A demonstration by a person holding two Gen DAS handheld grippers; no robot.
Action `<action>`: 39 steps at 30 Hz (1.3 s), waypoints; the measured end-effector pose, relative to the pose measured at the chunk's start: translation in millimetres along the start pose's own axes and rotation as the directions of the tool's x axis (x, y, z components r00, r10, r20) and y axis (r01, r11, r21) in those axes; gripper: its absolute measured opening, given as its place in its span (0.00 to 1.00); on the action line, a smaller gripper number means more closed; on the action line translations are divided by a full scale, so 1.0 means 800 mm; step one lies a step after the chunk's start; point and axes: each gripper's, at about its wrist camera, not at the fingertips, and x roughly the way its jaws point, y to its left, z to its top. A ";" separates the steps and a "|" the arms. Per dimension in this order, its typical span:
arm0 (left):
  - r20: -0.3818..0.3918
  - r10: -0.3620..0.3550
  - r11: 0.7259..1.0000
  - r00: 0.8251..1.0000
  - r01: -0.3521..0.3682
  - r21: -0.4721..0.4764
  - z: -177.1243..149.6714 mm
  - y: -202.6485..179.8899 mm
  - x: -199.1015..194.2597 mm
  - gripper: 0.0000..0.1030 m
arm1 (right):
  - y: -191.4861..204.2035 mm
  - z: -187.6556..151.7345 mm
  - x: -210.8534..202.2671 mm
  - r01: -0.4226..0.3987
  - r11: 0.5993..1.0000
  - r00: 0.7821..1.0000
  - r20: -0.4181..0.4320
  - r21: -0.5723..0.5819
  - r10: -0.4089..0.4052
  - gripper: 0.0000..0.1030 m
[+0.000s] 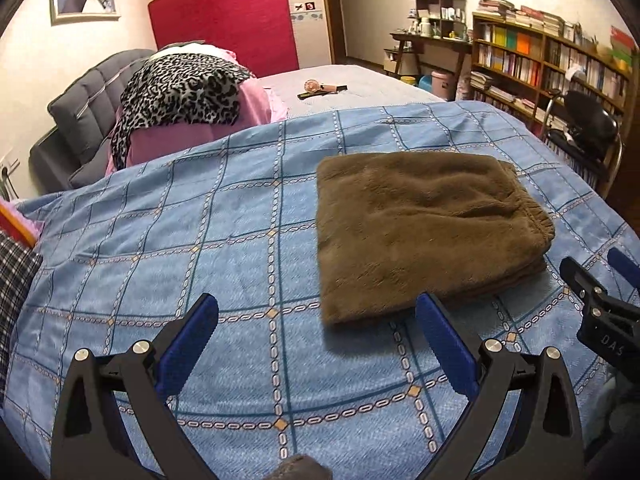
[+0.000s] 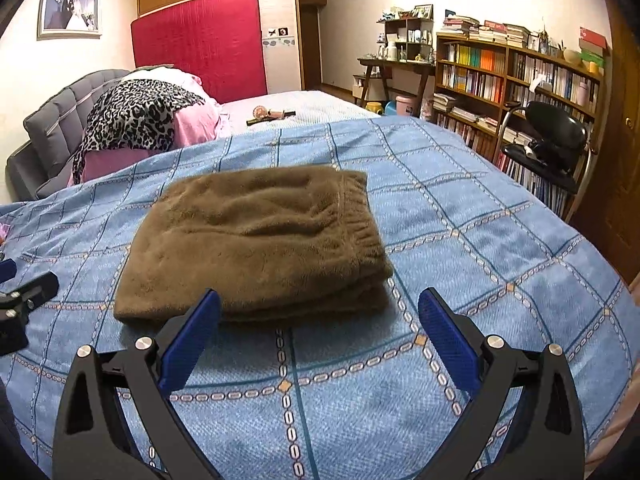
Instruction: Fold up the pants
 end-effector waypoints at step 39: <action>0.085 -0.043 0.998 0.995 0.038 0.059 0.049 -0.048 -0.009 0.95 | 0.014 0.033 -0.018 0.010 0.999 0.997 0.079 -0.043 -0.007 0.97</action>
